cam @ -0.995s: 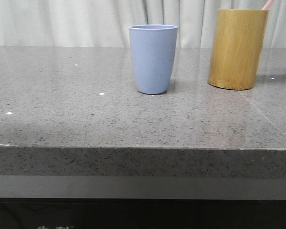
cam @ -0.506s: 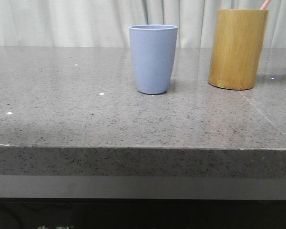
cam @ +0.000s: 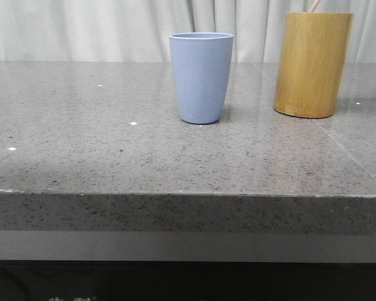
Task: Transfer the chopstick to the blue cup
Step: 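Lift the pink chopstick out with the right gripper toward the blue cup, then lower the chopstick into the blue cup and open the right gripper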
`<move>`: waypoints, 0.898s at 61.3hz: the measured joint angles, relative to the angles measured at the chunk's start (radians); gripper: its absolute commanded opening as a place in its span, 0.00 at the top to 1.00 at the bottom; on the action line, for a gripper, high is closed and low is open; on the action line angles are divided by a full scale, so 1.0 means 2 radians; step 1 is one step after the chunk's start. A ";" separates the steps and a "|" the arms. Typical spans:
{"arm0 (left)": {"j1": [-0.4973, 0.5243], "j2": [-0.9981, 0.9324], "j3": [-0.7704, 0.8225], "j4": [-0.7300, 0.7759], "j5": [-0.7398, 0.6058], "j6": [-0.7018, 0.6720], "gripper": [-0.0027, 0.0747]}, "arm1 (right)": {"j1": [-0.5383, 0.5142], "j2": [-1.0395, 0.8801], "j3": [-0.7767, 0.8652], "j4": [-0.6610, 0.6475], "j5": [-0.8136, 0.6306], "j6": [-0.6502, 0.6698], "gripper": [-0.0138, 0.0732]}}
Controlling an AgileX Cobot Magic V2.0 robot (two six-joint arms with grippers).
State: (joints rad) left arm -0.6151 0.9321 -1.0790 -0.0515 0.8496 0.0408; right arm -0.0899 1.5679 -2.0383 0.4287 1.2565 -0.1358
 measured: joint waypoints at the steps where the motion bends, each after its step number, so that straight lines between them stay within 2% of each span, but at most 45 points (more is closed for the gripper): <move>1: 0.000 0.000 0.000 0.000 0.000 0.000 0.61 | 0.000 -0.005 -0.002 -0.001 0.000 0.000 0.91; 13: 0.000 0.000 0.000 0.000 0.000 0.000 0.61 | 0.041 -0.063 -0.008 -0.005 0.007 -0.011 0.91; 27: 0.000 0.000 0.000 0.000 0.000 0.000 0.61 | 0.160 -0.065 -0.002 -0.016 0.007 -0.030 0.91; 37: 0.000 0.000 0.000 0.000 0.000 0.000 0.61 | 0.237 -0.028 0.019 -0.083 -0.002 -0.034 0.91; 42: 0.000 0.000 0.000 0.000 0.000 0.000 0.61 | 0.255 0.002 0.029 -0.104 -0.018 -0.035 0.91; 55: 0.000 0.000 0.000 0.000 0.000 0.000 0.61 | 0.263 0.062 0.035 -0.110 -0.056 -0.036 0.90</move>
State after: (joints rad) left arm -0.6151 0.9321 -1.0790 -0.0515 0.8496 0.0408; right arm 0.4353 1.6918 -1.9683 0.2086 1.1440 -0.2070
